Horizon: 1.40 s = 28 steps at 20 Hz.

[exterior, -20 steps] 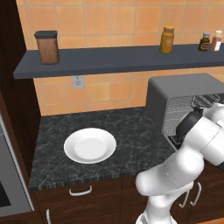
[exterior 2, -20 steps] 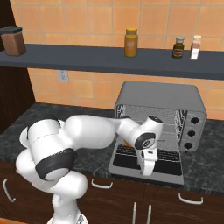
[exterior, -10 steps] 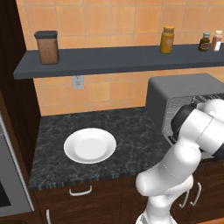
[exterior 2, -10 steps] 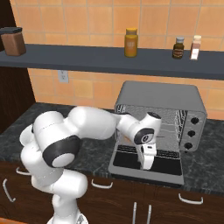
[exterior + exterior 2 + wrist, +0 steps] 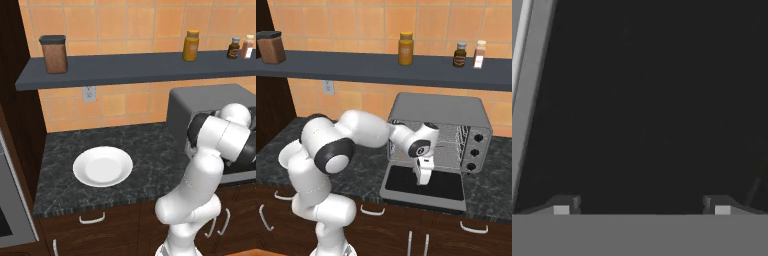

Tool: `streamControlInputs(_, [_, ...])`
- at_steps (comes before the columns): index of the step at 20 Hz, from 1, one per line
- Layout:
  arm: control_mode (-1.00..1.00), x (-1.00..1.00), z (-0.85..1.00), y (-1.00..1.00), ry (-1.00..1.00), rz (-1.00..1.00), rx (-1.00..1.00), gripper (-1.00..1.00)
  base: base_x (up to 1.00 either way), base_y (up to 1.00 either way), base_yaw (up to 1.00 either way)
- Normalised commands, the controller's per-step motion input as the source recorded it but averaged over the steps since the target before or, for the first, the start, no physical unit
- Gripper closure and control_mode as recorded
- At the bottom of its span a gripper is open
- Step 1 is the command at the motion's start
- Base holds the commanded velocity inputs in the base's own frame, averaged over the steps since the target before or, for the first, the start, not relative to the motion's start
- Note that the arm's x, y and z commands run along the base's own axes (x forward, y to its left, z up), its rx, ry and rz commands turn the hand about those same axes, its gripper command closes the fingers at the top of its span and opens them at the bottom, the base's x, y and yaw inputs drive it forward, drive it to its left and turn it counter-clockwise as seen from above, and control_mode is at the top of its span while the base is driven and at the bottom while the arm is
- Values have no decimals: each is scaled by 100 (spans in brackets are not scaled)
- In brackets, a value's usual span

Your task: Pick up the kebab skewer and baguette bread, and place them inside the toaster oven. Close the toaster oven door and start by setting the timer.

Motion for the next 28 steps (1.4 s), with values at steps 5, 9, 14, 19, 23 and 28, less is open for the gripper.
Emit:
streamControlInputs(5, [-100, 53, 0, 0, -1, 0, 0, -100, 0, 0, 0])
streamControlInputs(9, [-100, 48, 0, 0, -2, 0, 0, -100, 0, 0, 0])
streamControlInputs(14, [-100, 19, -3, 0, -2, 0, 0, -100, 0, 0, 0])
streamControlInputs(19, [-100, -23, 0, 0, -3, 1, 0, -100, 0, 0, 0])
streamControlInputs(23, [-100, -66, 10, 0, -6, 7, 0, -100, 0, 0, 0])
streamControlInputs(28, [-100, -87, 40, 0, -14, 17, 0, -100, 0, 0, 0])
